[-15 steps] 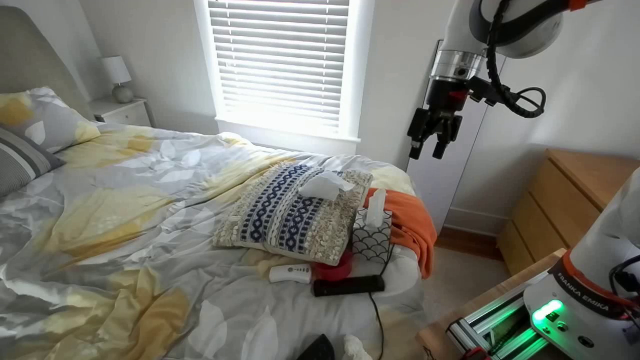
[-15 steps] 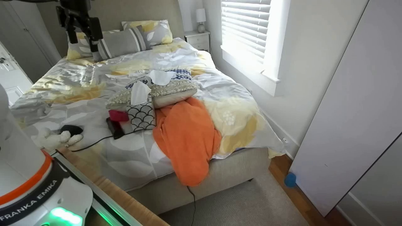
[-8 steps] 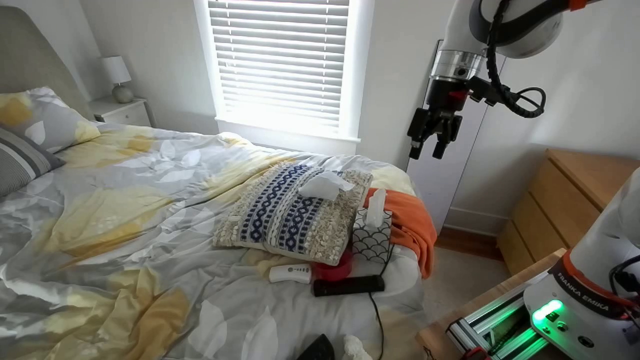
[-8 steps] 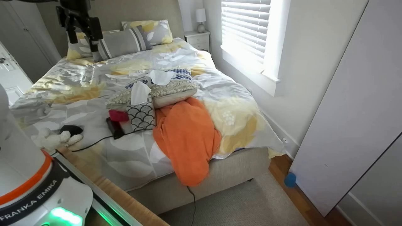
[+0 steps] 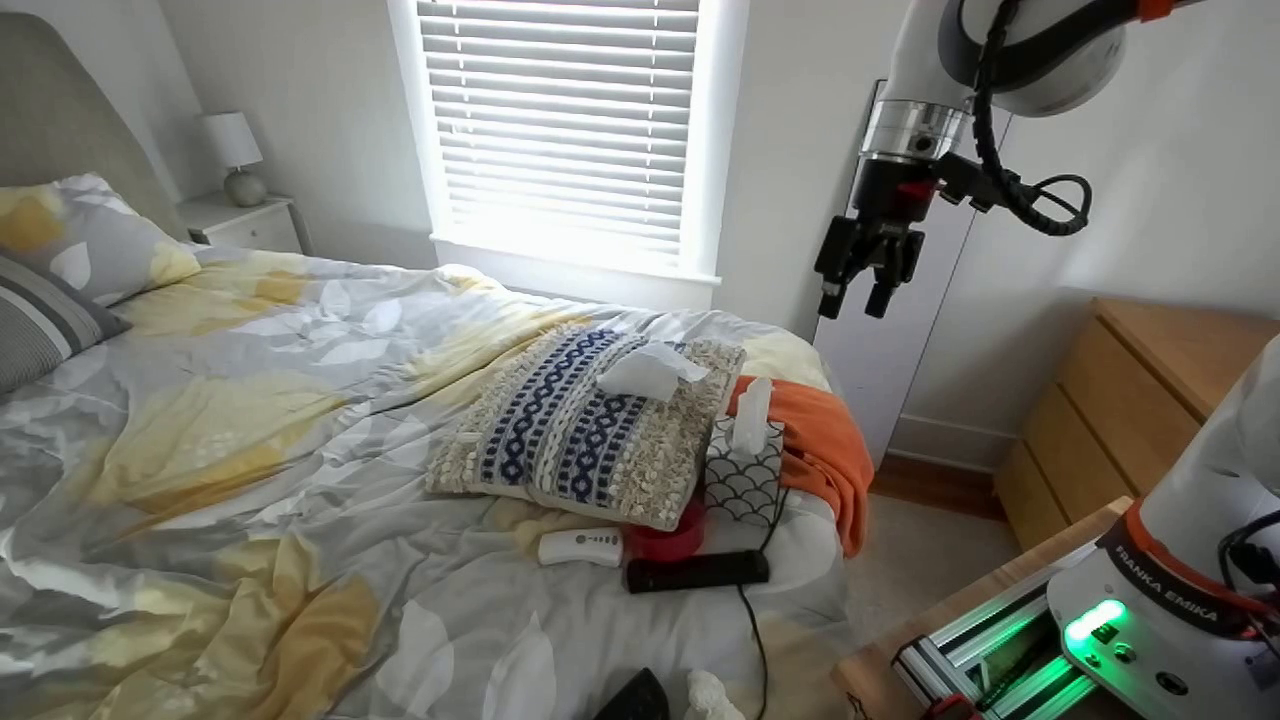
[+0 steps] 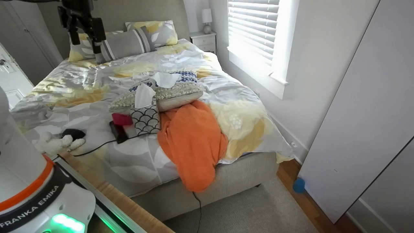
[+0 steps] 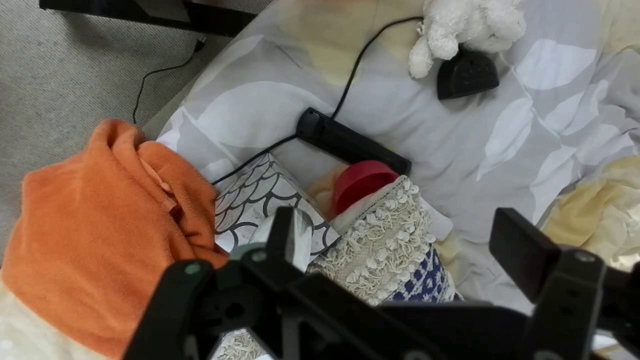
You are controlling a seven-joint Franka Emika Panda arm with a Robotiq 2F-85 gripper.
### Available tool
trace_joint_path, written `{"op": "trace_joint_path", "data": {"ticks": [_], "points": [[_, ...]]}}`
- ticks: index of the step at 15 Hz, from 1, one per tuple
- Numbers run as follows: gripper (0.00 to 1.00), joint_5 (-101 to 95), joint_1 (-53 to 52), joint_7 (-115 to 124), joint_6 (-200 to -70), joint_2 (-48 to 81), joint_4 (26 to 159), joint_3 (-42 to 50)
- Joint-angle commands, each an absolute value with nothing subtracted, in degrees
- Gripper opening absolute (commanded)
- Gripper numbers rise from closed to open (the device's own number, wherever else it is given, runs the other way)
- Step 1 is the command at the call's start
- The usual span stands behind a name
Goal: Take a tissue out of the tissue box and put it on the pillow
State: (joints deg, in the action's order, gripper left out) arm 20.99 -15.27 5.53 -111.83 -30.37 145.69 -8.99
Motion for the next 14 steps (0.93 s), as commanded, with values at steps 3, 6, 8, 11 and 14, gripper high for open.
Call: {"op": "trace_joint_path", "data": {"ticks": [3, 6, 8, 11, 14], "points": [[1.00, 21.3, -14.6, 5.3, -111.6, -30.4, 145.6, -9.6], [1.00, 23.4, -15.3, 5.7, -114.4, -26.5, 144.8, -10.5], [1.00, 24.6, -15.1, 6.7, -118.2, -24.6, 145.6, -11.3], [1.00, 23.4, -14.1, 9.5, -126.0, -21.1, 146.2, -12.7], [1.00, 21.0, -13.0, 12.1, -132.2, -16.9, 146.9, -13.1]]}}
